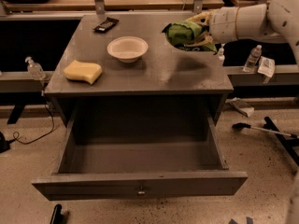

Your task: Place green rice chip bag into top drawer

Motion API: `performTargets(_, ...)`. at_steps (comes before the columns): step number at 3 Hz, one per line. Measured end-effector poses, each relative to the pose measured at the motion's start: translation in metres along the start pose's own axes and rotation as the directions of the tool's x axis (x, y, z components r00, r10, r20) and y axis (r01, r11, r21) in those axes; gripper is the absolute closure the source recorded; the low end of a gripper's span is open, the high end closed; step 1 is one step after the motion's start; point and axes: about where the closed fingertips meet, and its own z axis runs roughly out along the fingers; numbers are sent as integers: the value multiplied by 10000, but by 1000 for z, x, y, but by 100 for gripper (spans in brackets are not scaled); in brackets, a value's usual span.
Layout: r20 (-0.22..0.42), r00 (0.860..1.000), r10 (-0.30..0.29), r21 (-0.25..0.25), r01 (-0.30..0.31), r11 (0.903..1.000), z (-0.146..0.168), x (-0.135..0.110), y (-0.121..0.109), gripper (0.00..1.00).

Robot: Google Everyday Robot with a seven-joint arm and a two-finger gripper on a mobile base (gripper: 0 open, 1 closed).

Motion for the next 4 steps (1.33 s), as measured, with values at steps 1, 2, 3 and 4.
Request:
performTargets(1,-64,9999,-143,756,148,9970,-66,-25,-7,100)
performTargets(2,-62,9999,-143,755,147,9970,-66,-25,-7,100)
performTargets(3,1301,9885,-775,1065,638,9923,-61,-61,3,100)
performTargets(4,3272,9205,-2134,1517,1717,9734,-73,-142,34,100)
